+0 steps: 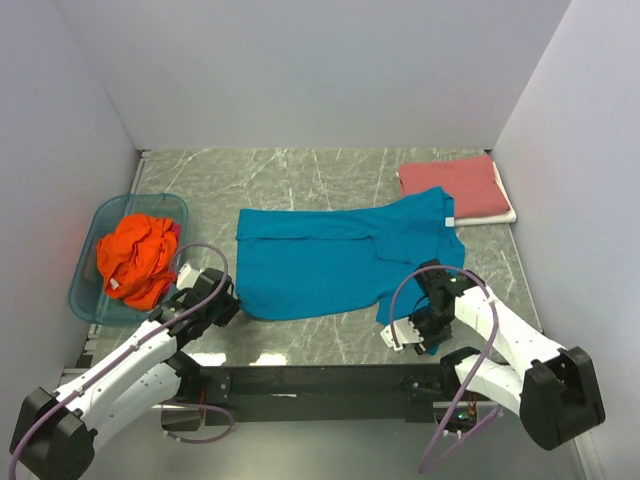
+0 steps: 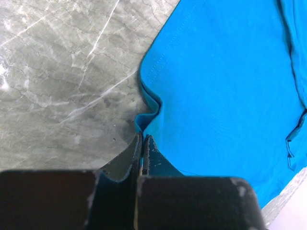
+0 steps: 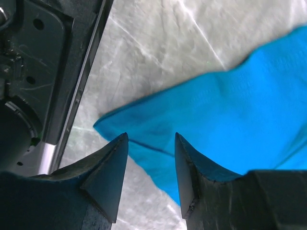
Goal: Fold and stack the t-shirts
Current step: Fold the tshirt
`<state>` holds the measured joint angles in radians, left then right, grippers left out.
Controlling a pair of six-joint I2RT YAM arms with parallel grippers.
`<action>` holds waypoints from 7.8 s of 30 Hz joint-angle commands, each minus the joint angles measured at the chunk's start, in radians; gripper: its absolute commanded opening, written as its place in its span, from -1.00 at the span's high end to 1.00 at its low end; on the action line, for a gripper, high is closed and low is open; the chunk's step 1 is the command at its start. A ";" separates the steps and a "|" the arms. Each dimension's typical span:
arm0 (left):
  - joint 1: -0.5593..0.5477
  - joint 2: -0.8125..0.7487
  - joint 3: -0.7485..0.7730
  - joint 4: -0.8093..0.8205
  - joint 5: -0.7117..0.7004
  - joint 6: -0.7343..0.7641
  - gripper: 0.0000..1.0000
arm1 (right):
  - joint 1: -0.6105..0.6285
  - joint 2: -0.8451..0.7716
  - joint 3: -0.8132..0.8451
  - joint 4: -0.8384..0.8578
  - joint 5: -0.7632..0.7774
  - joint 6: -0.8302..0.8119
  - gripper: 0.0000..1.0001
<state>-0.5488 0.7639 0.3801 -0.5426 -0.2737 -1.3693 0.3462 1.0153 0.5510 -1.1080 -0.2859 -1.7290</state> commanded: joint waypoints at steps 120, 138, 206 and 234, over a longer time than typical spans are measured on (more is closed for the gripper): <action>-0.002 0.052 0.229 -0.008 -0.113 0.142 0.99 | -0.803 -0.161 0.351 -0.112 -0.395 0.077 1.00; 0.088 0.251 0.339 0.118 -0.114 0.268 0.99 | -0.814 -0.020 0.429 0.007 -0.446 0.189 1.00; 0.257 0.868 0.614 0.277 -0.025 0.460 0.99 | -0.745 0.404 0.547 0.462 -0.490 0.666 1.00; 0.280 0.850 0.617 0.342 0.109 0.582 0.03 | -0.682 0.470 0.604 0.568 -0.411 0.847 1.00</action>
<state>-0.2726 1.6482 0.9874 -0.2737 -0.2245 -0.8410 -0.3443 1.4765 1.1042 -0.5728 -0.7086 -0.9058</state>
